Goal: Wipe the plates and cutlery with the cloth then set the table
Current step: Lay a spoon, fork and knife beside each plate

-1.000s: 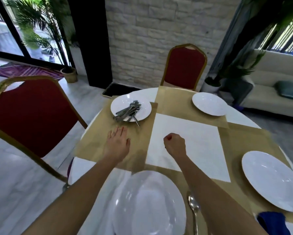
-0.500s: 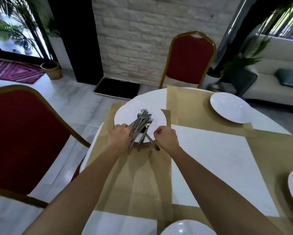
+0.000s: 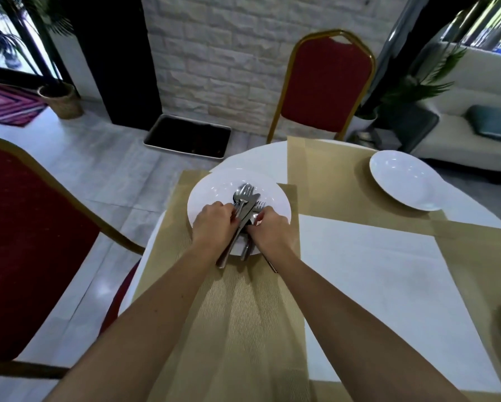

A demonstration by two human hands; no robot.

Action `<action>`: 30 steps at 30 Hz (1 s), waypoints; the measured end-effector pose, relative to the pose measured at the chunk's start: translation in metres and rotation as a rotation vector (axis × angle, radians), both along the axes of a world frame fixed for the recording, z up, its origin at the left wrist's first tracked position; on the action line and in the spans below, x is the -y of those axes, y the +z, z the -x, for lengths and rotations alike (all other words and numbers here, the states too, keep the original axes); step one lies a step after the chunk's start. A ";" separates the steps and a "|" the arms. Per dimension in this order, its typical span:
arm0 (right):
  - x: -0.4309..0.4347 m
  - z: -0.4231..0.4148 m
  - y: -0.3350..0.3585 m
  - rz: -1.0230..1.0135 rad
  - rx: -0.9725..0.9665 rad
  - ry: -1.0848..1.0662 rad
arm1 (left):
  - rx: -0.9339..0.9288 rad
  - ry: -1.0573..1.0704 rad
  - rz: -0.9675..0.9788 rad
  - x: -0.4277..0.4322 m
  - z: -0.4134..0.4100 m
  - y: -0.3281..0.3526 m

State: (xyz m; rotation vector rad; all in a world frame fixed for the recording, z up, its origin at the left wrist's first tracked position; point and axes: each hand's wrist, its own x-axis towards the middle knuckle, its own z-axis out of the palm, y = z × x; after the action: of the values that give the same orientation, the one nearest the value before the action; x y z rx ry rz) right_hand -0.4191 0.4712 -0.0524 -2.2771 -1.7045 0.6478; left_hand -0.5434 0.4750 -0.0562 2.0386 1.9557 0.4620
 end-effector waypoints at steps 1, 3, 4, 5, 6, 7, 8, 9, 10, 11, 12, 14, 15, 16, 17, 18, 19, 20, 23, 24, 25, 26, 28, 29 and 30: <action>-0.001 -0.003 0.002 0.002 0.005 -0.001 | 0.000 0.013 0.012 -0.002 -0.001 0.001; -0.002 -0.009 0.003 -0.010 -0.025 -0.021 | 0.031 0.061 0.053 -0.005 0.000 0.002; -0.003 -0.012 0.004 -0.016 -0.038 -0.035 | 0.053 0.089 0.066 -0.007 0.001 0.003; -0.004 -0.013 0.004 -0.019 -0.033 -0.036 | 0.078 0.120 0.069 -0.008 0.003 0.002; -0.005 -0.014 0.004 -0.018 -0.011 -0.018 | 0.108 0.152 0.064 -0.008 0.006 0.002; -0.005 -0.014 0.005 -0.016 0.017 0.008 | 0.142 0.186 0.054 -0.008 0.008 0.001; -0.006 -0.013 0.006 -0.024 0.045 0.027 | 0.177 0.217 0.040 -0.008 0.011 0.001; -0.007 -0.013 0.007 -0.042 0.076 0.038 | 0.210 0.246 0.028 -0.007 0.013 0.000; -0.009 -0.011 0.007 -0.077 0.117 0.053 | 0.238 0.275 0.019 -0.006 0.016 0.000; -0.011 -0.009 0.008 -0.121 0.161 0.078 | 0.263 0.296 0.011 -0.005 0.017 0.000; -0.013 -0.007 0.009 -0.161 0.178 0.113 | 0.283 0.311 0.000 -0.005 0.017 0.000; -0.022 0.006 0.011 -0.181 0.114 0.212 | 0.315 0.346 -0.032 -0.006 0.019 0.001; -0.026 0.013 0.011 -0.175 0.085 0.277 | 0.327 0.364 -0.046 -0.006 0.021 0.000; -0.030 0.019 0.010 -0.160 0.074 0.343 | 0.336 0.382 -0.057 -0.006 0.023 0.000; -0.033 0.025 0.009 -0.135 0.094 0.404 | 0.342 0.395 -0.064 -0.006 0.025 -0.001; -0.035 0.030 0.008 -0.105 0.130 0.454 | 0.345 0.403 -0.067 -0.005 0.027 -0.002; -0.037 0.034 0.006 -0.089 0.166 0.488 | 0.347 0.403 -0.065 -0.005 0.030 -0.003; -0.038 0.036 0.005 -0.083 0.190 0.504 | 0.345 0.395 -0.062 -0.004 0.032 -0.004; -0.040 0.034 0.003 -0.098 0.233 0.484 | 0.323 0.360 -0.047 -0.001 0.035 -0.005; -0.041 0.032 0.003 -0.095 0.215 0.449 | 0.315 0.350 -0.045 -0.001 0.036 -0.006; -0.042 0.030 0.003 -0.085 0.180 0.401 | 0.310 0.342 -0.042 -0.002 0.036 -0.006; -0.043 0.026 0.003 -0.082 0.144 0.351 | 0.305 0.338 -0.045 -0.002 0.036 -0.006; -0.045 0.020 0.004 -0.096 0.116 0.307 | 0.297 0.329 -0.052 -0.002 0.036 -0.005; -0.046 0.018 0.005 -0.093 0.126 0.308 | 0.292 0.322 -0.051 -0.002 0.036 -0.004; -0.046 0.016 0.005 -0.087 0.139 0.312 | 0.286 0.311 -0.047 -0.002 0.035 -0.003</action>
State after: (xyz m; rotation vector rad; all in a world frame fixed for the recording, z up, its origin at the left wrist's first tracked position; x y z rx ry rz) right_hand -0.4353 0.5168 -0.0474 -2.0593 -2.1352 0.4691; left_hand -0.5784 0.4772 -0.0590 1.5891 2.0975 0.8237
